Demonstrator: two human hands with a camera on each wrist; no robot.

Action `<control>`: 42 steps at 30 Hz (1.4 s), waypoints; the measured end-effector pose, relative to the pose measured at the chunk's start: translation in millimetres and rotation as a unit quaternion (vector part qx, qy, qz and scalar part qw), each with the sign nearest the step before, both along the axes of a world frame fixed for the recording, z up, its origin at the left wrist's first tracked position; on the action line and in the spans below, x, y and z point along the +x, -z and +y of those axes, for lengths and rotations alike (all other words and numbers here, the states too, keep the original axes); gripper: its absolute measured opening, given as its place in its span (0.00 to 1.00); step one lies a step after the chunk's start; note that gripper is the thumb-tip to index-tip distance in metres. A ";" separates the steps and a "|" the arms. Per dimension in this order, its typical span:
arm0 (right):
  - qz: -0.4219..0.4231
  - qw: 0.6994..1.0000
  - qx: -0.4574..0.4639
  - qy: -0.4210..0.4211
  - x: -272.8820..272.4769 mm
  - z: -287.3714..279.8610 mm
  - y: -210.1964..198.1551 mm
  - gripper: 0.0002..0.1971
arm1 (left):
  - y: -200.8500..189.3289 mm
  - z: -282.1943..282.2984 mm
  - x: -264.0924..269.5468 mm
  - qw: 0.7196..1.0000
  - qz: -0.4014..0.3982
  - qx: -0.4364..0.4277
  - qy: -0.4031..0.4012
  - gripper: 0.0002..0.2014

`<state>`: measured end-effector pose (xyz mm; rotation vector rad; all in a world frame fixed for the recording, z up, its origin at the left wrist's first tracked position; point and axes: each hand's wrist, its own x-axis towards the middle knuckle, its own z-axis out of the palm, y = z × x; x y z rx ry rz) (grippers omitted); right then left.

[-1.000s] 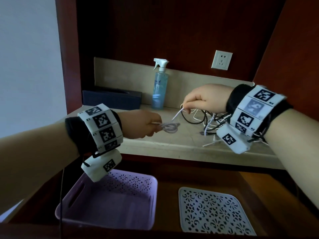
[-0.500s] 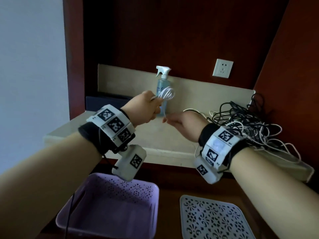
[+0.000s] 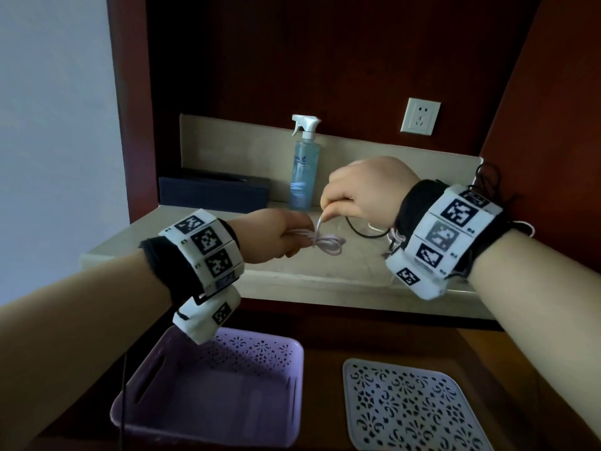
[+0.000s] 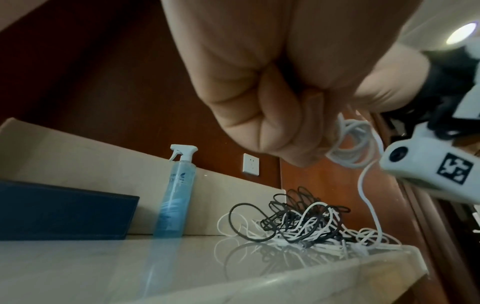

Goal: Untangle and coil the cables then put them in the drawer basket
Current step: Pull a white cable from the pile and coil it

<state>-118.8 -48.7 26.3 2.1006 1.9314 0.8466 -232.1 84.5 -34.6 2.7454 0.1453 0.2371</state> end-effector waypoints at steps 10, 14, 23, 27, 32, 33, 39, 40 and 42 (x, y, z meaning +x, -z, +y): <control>0.337 0.935 0.113 0.017 25.8 7.7 26.4 0.09 | -17.8 -9.0 -12.1 0.936 -0.197 -0.288 0.051 0.08; 0.319 0.941 0.110 0.008 12.0 11.0 41.1 0.11 | -27.5 3.3 -3.0 0.895 -0.285 -0.342 -0.021 0.09; -0.064 0.997 0.048 0.017 -23.6 14.1 46.3 0.09 | -11.6 30.7 12.1 0.919 -0.277 -0.241 -0.141 0.07; -0.127 0.986 0.094 -0.056 -34.7 9.2 30.7 0.12 | -8.4 22.6 5.9 0.948 -0.243 -0.157 -0.135 0.04; -0.107 0.982 0.113 -0.106 -26.0 7.4 -0.2 0.14 | -3.4 9.0 -4.5 0.985 -0.129 -0.078 -0.088 0.10; -0.093 0.983 0.107 -0.114 -24.7 8.5 -3.5 0.15 | -2.9 6.6 -5.8 0.990 -0.109 -0.058 -0.074 0.12; -0.042 0.985 0.099 -0.136 -4.3 12.6 -10.1 0.12 | -10.1 -5.9 -16.4 0.998 -0.023 -0.063 0.019 0.08; -0.030 0.988 0.088 -0.121 -2.8 12.5 -9.6 0.14 | -11.9 -7.1 -18.4 0.998 -0.015 -0.061 0.031 0.08; 0.009 0.998 0.048 -0.049 1.6 12.5 -7.2 0.12 | -14.7 -8.4 -22.9 0.996 -0.015 -0.076 0.048 0.07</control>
